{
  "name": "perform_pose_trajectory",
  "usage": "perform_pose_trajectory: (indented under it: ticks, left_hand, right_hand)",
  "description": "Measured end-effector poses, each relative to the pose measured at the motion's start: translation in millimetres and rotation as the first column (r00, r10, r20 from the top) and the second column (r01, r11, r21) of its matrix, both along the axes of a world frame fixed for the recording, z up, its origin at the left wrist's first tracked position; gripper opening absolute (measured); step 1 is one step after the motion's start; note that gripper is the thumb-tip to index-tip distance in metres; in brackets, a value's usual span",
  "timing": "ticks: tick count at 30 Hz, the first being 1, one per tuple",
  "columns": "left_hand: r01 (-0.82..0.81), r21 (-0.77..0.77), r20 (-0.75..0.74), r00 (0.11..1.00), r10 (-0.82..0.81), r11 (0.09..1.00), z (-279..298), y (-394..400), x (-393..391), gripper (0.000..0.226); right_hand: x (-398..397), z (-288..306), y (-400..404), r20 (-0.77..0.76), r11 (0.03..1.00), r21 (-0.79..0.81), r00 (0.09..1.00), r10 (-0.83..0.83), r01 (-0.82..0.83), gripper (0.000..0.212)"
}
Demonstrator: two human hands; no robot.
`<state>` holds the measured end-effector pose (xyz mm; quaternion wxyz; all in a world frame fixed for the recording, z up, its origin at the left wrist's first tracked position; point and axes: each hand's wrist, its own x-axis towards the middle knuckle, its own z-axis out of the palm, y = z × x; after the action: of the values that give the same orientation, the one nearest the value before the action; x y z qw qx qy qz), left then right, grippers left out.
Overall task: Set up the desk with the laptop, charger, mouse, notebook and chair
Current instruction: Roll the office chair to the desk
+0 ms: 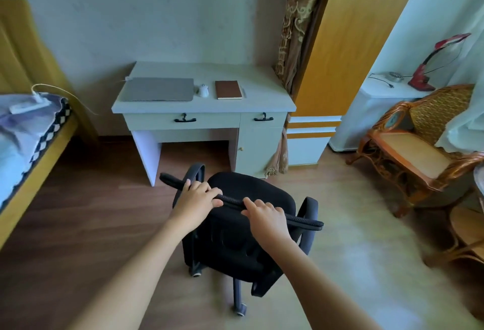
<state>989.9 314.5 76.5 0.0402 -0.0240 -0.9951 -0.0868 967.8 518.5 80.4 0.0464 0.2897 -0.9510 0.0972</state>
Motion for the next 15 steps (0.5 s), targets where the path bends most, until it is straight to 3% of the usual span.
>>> perform_pose_trajectory:
  ticks: [4, 8, 15]
  left_hand:
    - [-0.056, -0.056, -0.077, 0.996, 0.051, 0.997, -2.9, -28.0, 5.7, 0.019]
    - [-0.104, -0.039, -0.061, 0.993, 0.102, 0.994, -0.5, -56.4, -0.2, 0.02]
    - [-0.18, -0.066, -0.082, 0.981, 0.175, 0.981, -0.5, -109.7, -29.6, 0.026]
  right_hand:
    - [-7.1, -1.6, -30.8, -0.039, 0.999, 0.018, 0.998, 0.05, -0.05, 0.022]
    - [-21.2, -6.3, -62.6, -0.084, 0.995, 0.089, 0.995, 0.052, -0.044, 0.023]
    - [-65.3, -8.0, -119.4, -0.055, 0.99, 0.067, 0.99, 0.127, -0.123, 0.028]
